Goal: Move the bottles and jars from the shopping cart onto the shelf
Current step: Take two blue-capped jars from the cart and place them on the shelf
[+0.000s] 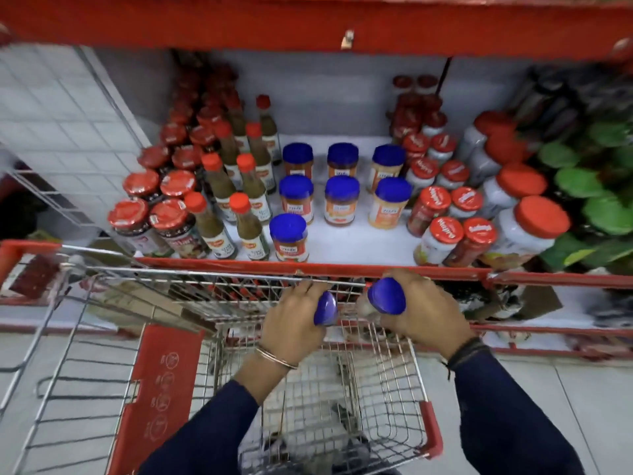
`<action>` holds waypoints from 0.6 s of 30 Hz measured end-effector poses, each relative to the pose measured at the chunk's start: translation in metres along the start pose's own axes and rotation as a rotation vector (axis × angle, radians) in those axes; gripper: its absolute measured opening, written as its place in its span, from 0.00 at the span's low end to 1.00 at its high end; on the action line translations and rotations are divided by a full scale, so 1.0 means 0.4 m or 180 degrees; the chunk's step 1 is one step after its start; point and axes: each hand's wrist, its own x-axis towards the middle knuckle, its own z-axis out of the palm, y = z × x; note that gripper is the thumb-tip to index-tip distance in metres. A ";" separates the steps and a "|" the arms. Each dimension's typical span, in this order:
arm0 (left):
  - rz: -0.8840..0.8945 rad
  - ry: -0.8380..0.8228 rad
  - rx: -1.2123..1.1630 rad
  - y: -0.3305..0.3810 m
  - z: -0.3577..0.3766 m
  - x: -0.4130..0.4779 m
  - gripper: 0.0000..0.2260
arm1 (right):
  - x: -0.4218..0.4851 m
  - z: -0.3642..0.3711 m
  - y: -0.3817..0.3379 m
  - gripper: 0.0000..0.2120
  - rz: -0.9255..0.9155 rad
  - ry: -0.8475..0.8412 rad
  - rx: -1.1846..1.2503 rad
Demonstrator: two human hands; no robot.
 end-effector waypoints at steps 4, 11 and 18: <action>0.0230 0.0533 0.0006 0.061 -0.100 0.066 0.27 | 0.054 -0.085 -0.008 0.28 -0.0270 0.0608 -0.0013; 0.0310 0.0573 0.0183 0.091 -0.119 0.222 0.26 | 0.186 -0.113 0.017 0.26 -0.0288 0.0738 -0.0188; 0.0330 0.0127 0.0438 0.088 -0.086 0.308 0.25 | 0.266 -0.077 0.058 0.25 -0.0184 0.0161 -0.0213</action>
